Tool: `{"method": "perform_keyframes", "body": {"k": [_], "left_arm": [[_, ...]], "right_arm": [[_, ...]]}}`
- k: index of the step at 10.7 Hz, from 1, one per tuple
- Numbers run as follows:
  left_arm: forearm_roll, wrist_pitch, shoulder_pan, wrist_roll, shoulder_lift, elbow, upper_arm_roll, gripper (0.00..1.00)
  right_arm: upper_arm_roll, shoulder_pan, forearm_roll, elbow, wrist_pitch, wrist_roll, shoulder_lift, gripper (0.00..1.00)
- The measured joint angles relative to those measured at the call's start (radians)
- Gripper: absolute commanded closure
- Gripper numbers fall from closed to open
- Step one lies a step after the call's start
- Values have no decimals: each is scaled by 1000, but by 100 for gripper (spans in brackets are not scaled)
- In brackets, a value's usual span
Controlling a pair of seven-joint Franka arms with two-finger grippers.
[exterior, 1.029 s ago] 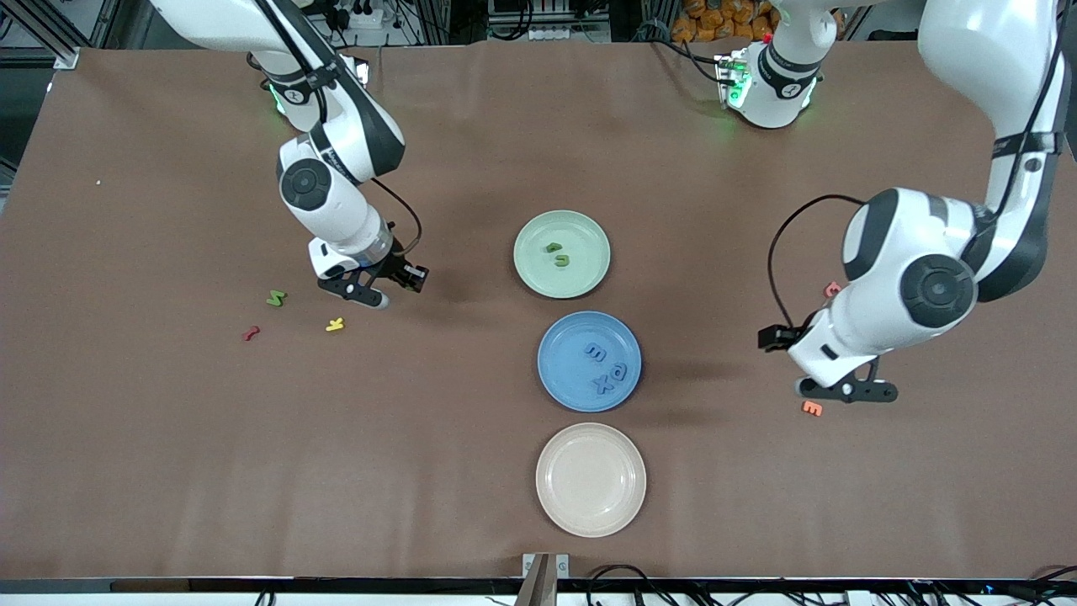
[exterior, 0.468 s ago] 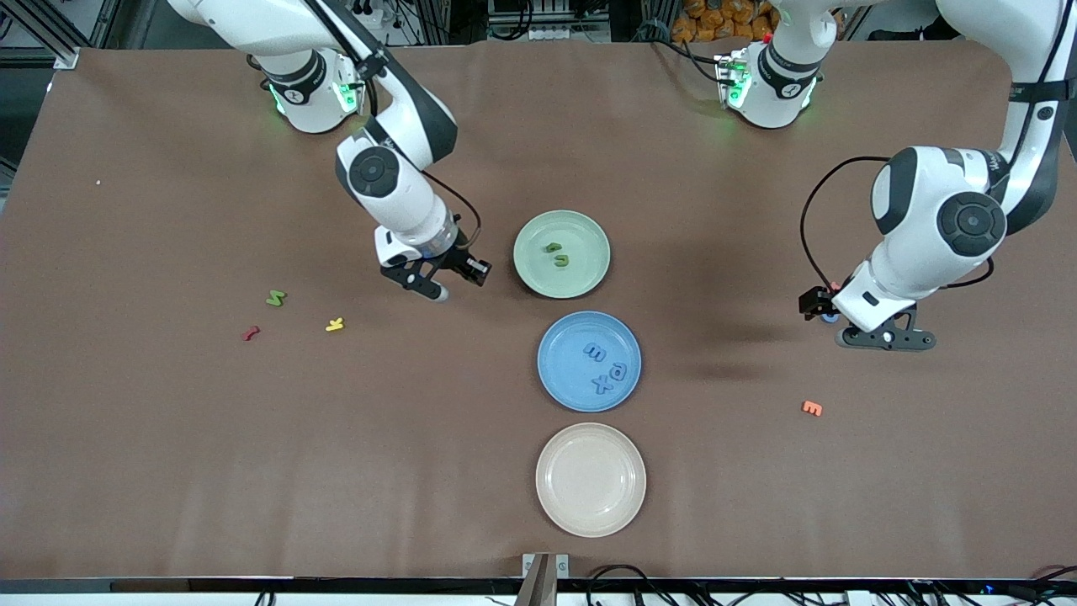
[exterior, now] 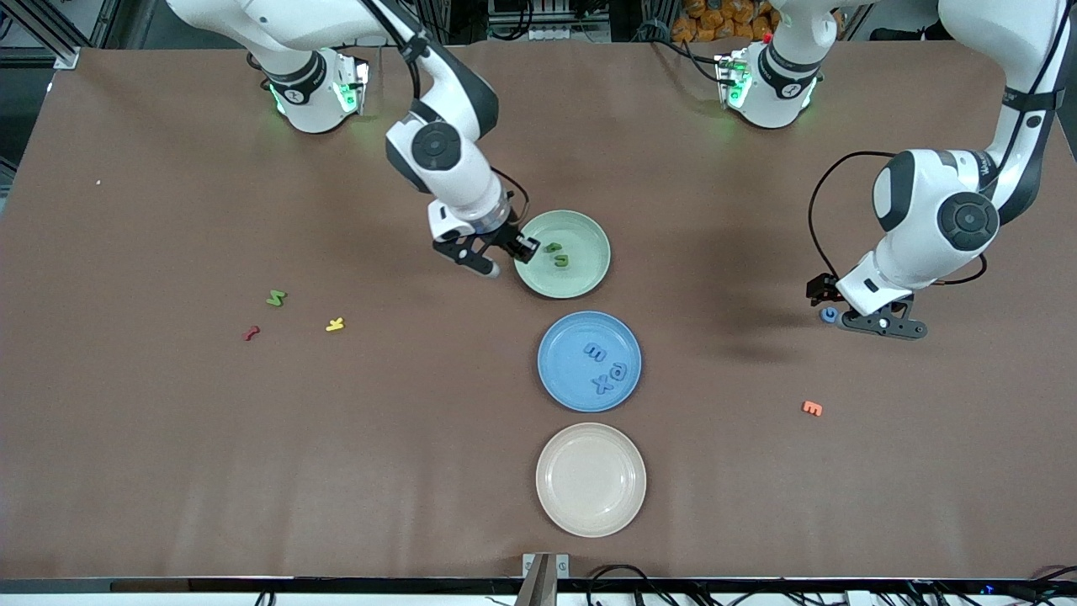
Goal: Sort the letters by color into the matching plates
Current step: 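Carry green B onto the green plate and open the right gripper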
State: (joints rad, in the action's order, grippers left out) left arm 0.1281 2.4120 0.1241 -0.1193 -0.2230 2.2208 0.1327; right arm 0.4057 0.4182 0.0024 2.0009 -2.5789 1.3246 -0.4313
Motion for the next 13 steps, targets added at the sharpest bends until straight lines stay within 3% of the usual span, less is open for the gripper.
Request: {"method": "perform_keyframes", "body": {"k": [5, 11, 12, 13], "left_arm": [[-2, 30, 18, -111, -109, 0, -64, 0], [-29, 65, 15, -111, -198, -53, -64, 0], [-30, 76, 15, -107, -203, -53, -64, 0], [-30, 82, 15, -104, -205, -53, -64, 0]], "right_arm": [[0, 97, -304, -120, -12, 363, -165, 100], [1, 158, -346, -149, -13, 425, -211, 100], [2, 161, -347, -149, -13, 425, -212, 85], [3, 164, -348, -149, -13, 426, -212, 35]]}}
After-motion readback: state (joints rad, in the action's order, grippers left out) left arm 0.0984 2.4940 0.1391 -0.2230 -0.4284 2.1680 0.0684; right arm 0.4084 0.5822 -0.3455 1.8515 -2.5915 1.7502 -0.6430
